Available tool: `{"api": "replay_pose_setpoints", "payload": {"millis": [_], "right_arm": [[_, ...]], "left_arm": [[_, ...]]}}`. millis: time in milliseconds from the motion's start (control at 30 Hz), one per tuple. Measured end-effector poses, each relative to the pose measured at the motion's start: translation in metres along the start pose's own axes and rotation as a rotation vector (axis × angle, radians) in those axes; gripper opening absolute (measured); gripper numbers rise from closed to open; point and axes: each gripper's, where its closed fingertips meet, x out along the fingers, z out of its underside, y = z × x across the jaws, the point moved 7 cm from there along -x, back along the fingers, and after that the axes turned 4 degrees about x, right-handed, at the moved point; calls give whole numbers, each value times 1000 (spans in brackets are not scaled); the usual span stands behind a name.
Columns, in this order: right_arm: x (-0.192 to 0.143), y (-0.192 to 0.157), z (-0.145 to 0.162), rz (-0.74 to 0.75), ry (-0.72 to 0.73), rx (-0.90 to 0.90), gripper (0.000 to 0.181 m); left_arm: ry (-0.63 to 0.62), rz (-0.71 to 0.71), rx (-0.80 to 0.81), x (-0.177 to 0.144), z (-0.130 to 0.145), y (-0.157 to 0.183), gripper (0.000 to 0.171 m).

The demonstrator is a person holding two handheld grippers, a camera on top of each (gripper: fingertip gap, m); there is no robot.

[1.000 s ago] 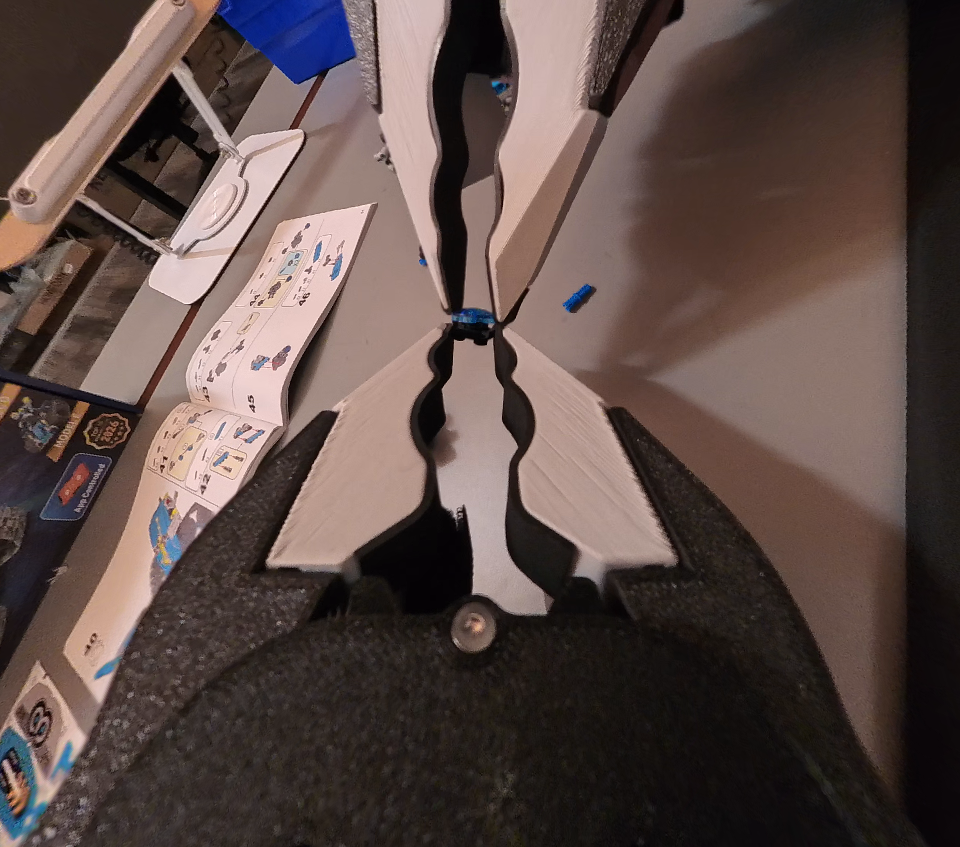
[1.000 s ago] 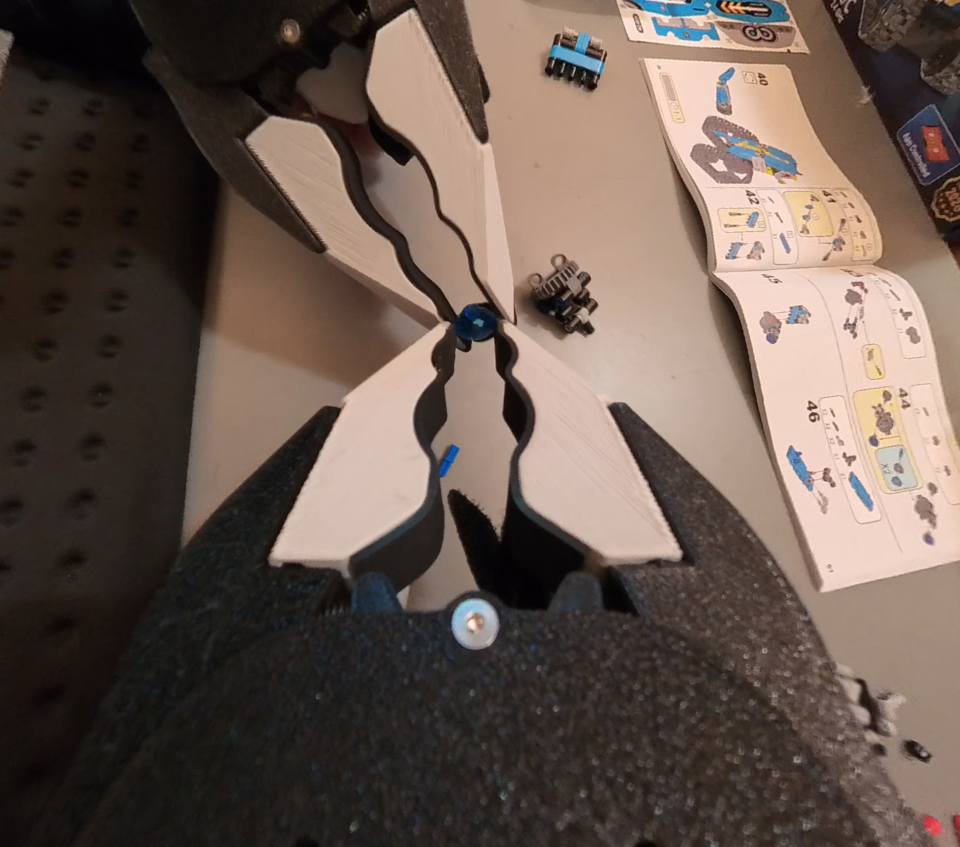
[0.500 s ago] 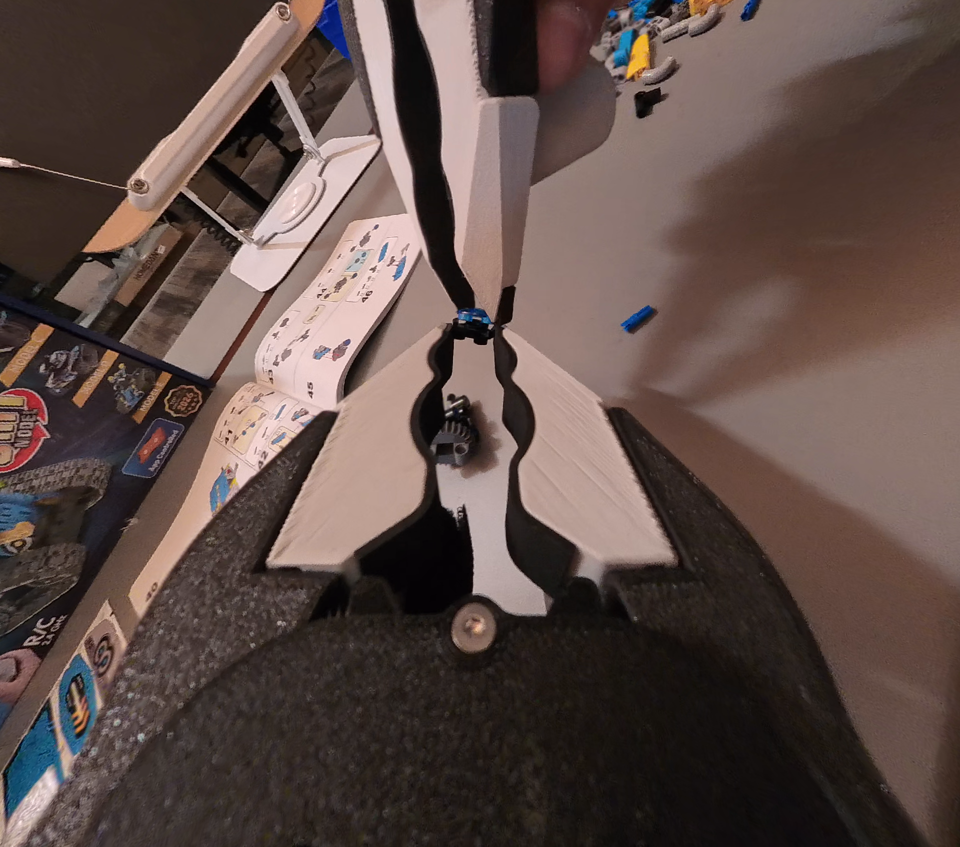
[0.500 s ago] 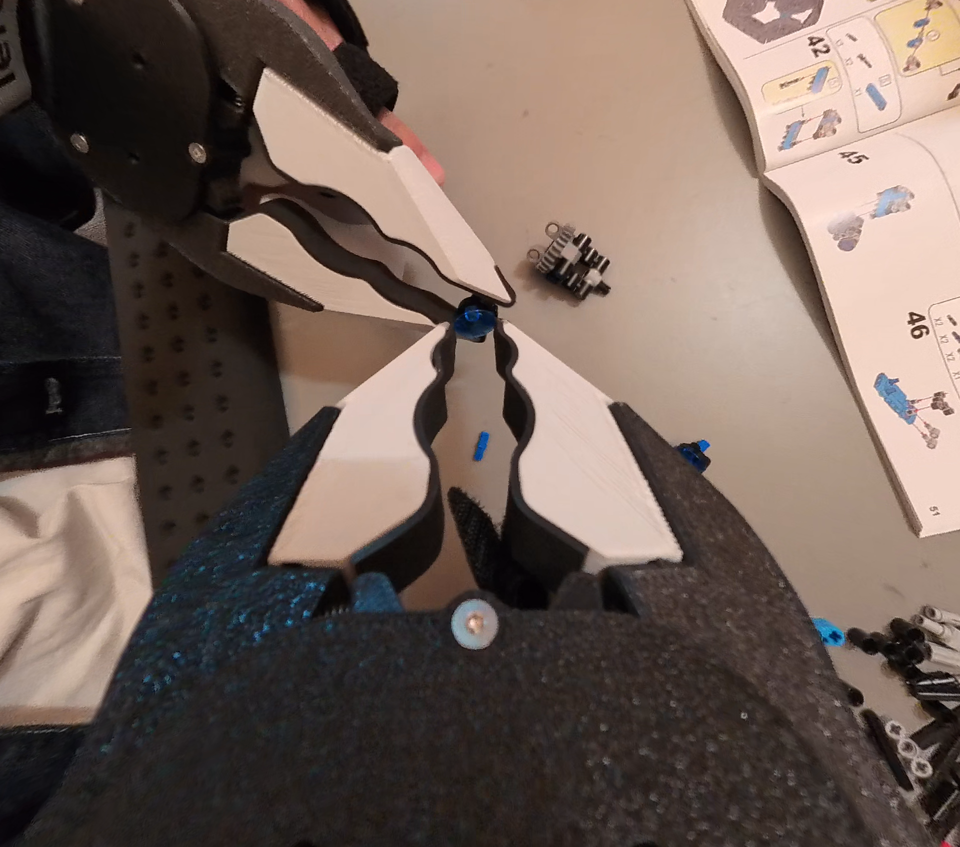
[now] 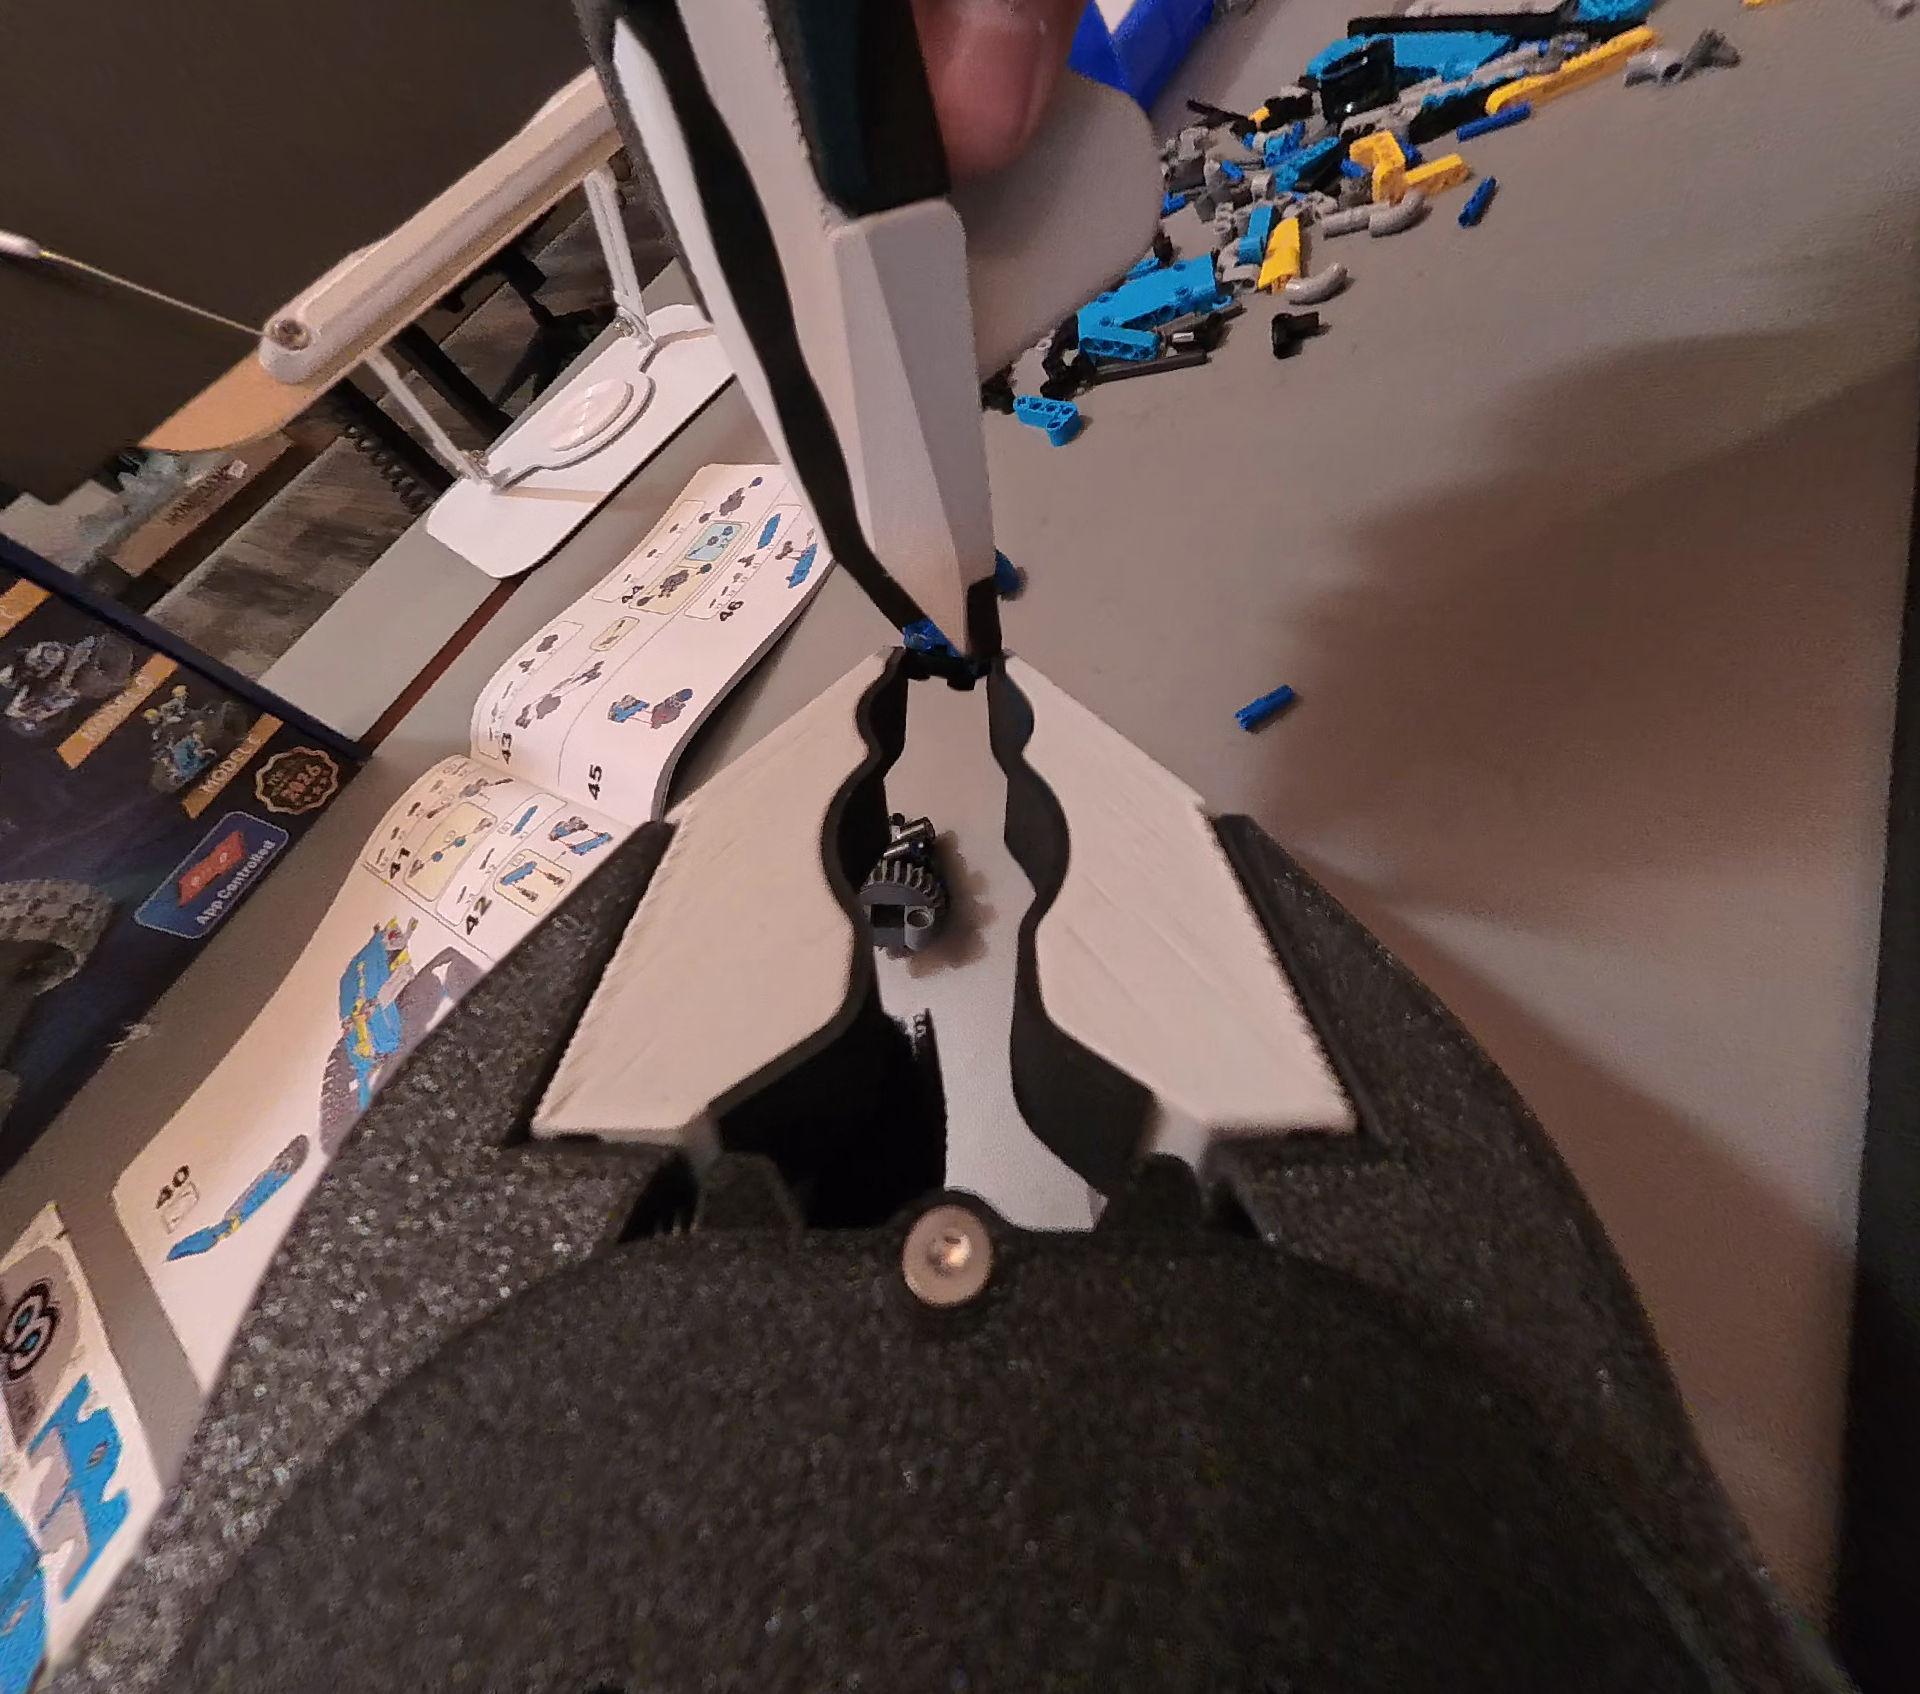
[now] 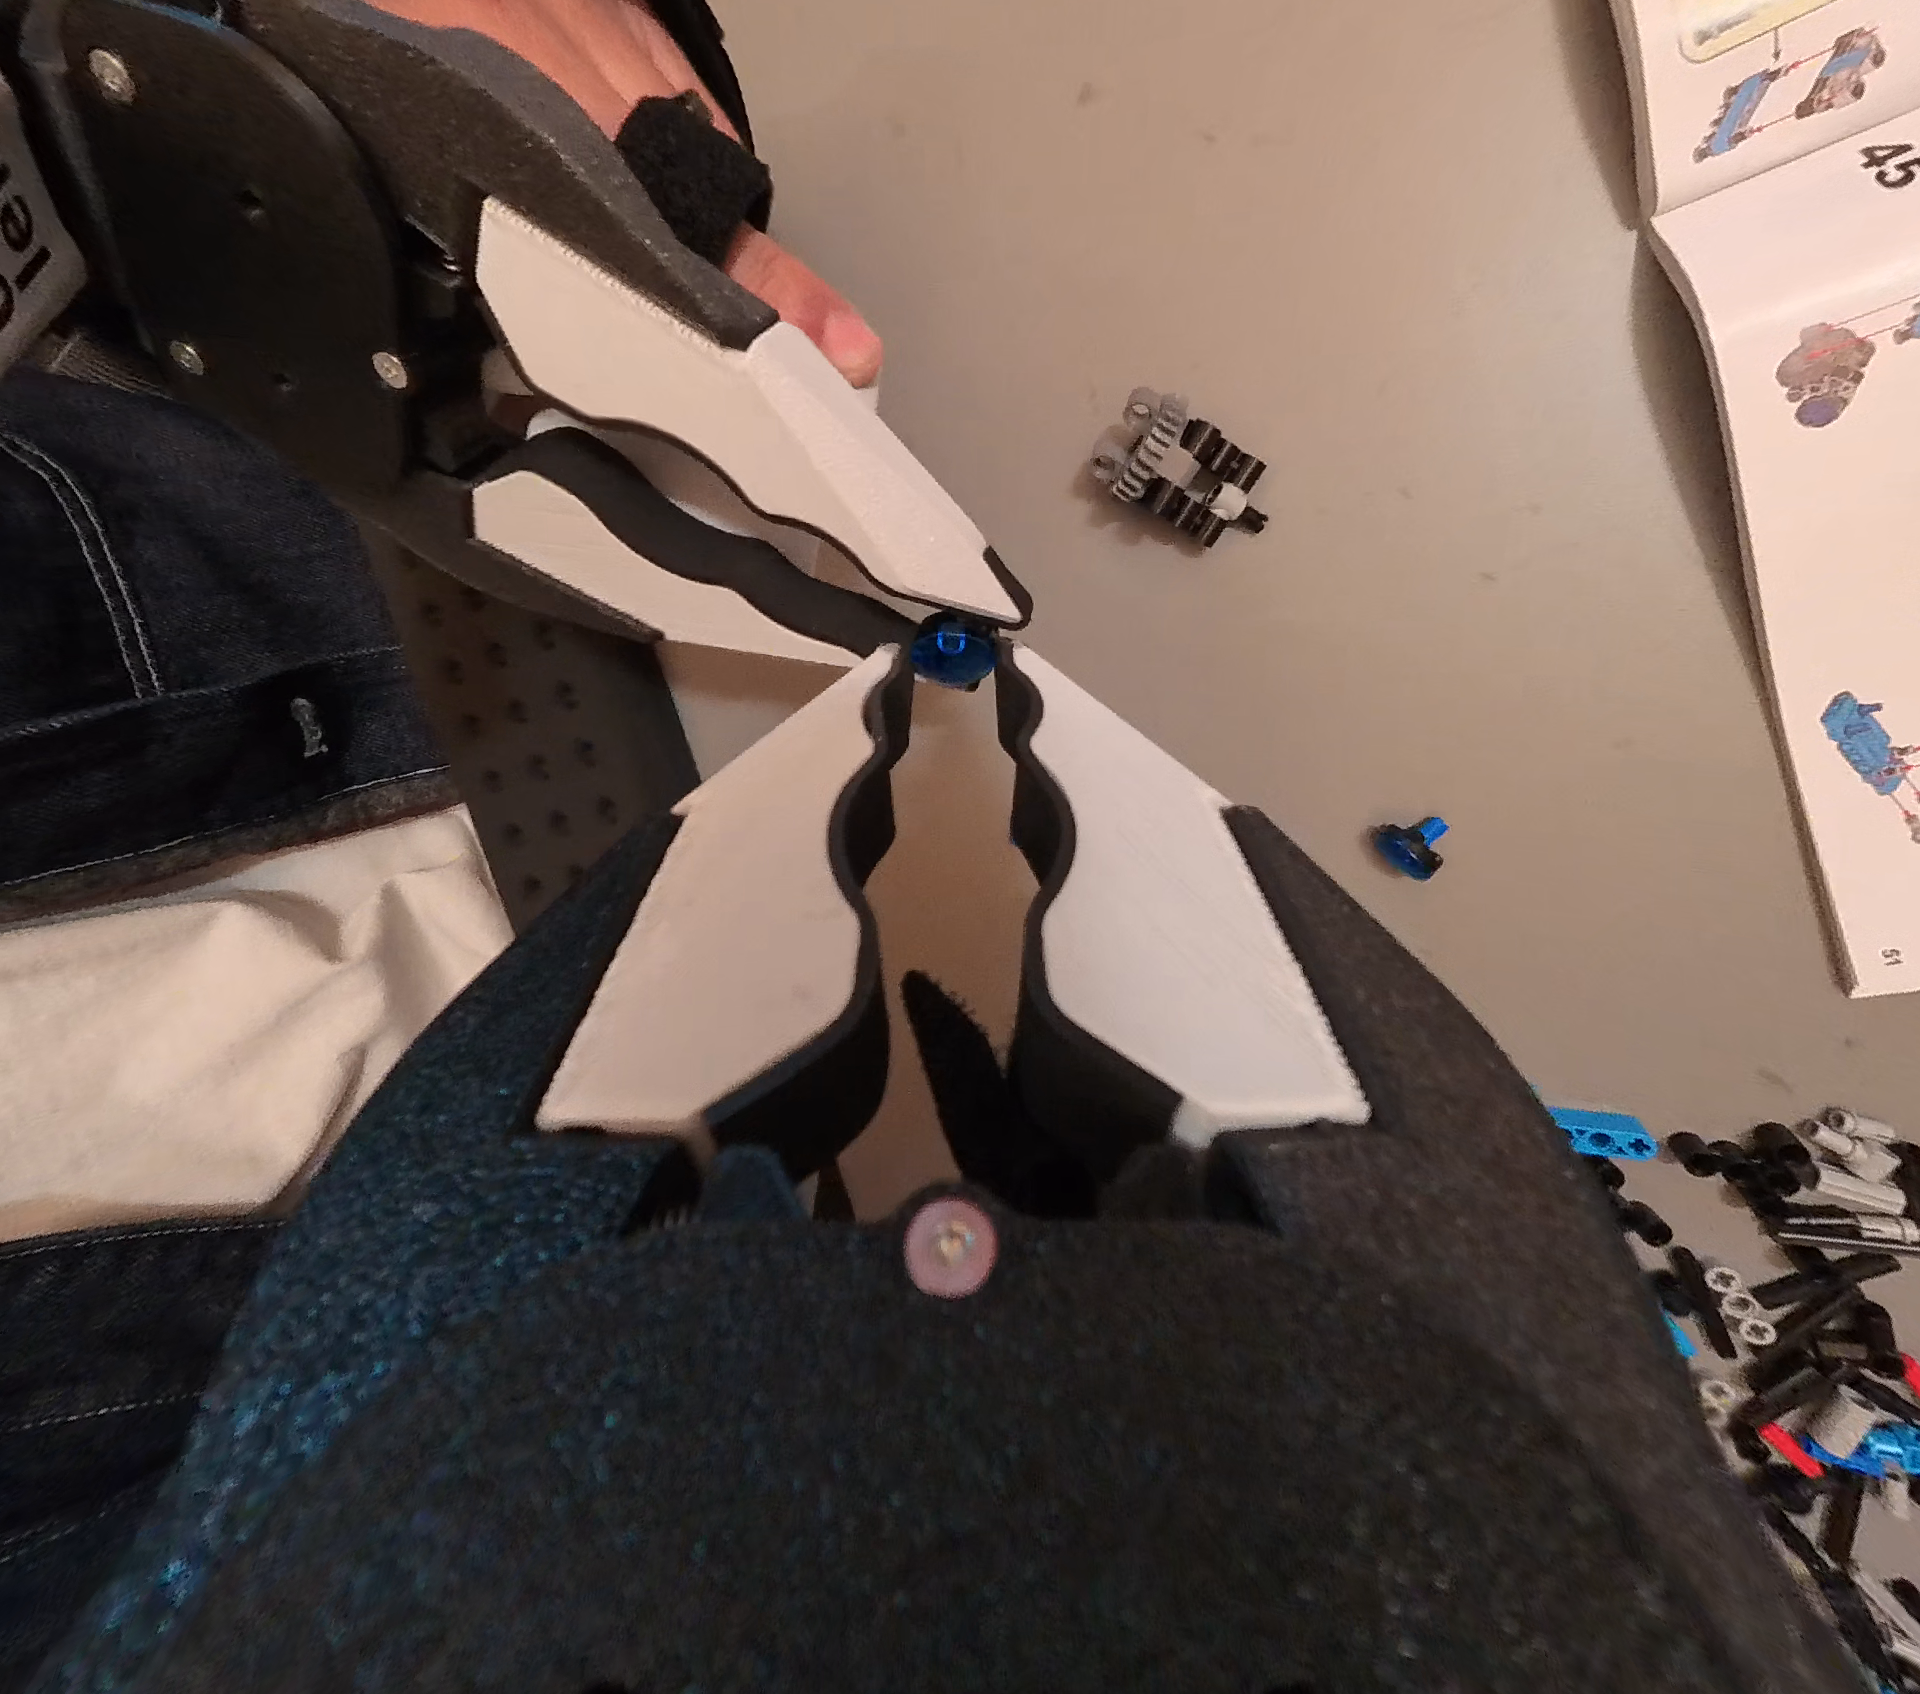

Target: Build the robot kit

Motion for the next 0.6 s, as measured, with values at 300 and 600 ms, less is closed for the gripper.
{"api": "replay_pose_setpoints", "payload": {"millis": [300,600], "right_arm": [[-6,-3,-11,8,-13,1,18],[-14,-4,-24,-17,-5,49,20]], "left_arm": [[48,15,-88,-7,-1,-9,15],[111,23,-202,-14,-2,-21,15]]}}
